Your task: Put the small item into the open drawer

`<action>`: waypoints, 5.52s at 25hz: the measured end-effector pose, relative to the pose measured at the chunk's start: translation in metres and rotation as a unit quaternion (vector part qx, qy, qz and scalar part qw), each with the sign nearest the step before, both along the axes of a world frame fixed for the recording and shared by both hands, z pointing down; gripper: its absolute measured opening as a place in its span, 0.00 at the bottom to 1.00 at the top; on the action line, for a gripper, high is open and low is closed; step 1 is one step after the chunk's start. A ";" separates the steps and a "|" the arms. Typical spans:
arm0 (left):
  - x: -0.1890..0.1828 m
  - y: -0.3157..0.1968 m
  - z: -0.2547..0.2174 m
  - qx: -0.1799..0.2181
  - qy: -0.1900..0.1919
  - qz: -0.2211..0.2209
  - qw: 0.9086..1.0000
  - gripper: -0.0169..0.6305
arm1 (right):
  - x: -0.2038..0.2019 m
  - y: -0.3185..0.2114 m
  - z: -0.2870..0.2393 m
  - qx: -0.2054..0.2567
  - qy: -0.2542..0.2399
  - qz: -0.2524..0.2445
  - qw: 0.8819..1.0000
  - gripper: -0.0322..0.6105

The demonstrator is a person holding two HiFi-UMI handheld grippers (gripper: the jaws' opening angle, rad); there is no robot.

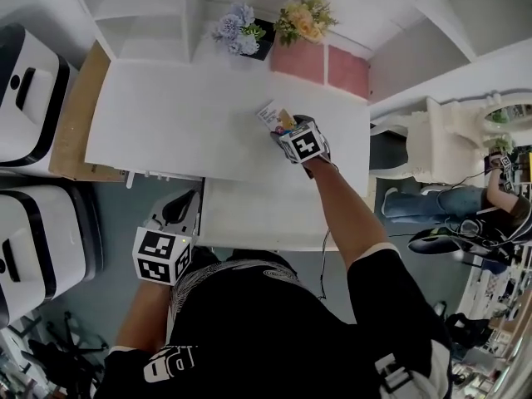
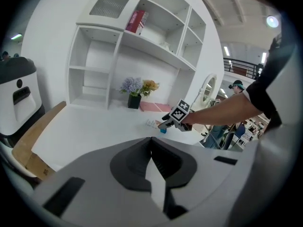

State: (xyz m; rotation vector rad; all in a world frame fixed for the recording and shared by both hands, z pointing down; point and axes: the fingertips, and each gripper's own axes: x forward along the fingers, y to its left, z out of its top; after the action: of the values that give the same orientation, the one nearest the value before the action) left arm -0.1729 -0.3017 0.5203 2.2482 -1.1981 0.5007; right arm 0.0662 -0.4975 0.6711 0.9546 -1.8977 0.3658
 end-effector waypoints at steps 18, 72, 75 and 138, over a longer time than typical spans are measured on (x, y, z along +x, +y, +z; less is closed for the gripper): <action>-0.024 0.009 0.012 -0.029 0.006 -0.049 0.998 0.05 | -0.005 -0.031 0.043 -0.096 -0.025 -0.005 0.995 0.70; 0.093 0.035 -0.039 0.045 0.006 0.086 0.995 0.05 | 0.025 0.095 -0.124 0.030 -0.242 0.105 0.964 0.70; 0.102 0.038 -0.039 0.046 0.002 0.094 0.994 0.05 | 0.025 0.108 -0.143 0.047 -0.260 0.108 0.958 0.70; 0.103 0.092 0.096 -0.079 -0.101 0.110 0.986 0.05 | 0.030 0.274 0.143 -0.128 0.061 -0.124 0.982 0.70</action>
State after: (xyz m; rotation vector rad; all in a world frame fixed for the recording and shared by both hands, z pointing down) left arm -0.0696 -0.2097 0.6167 2.2443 -0.9686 0.8965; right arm 0.0962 -0.2234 0.8136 0.5507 -1.7806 0.3818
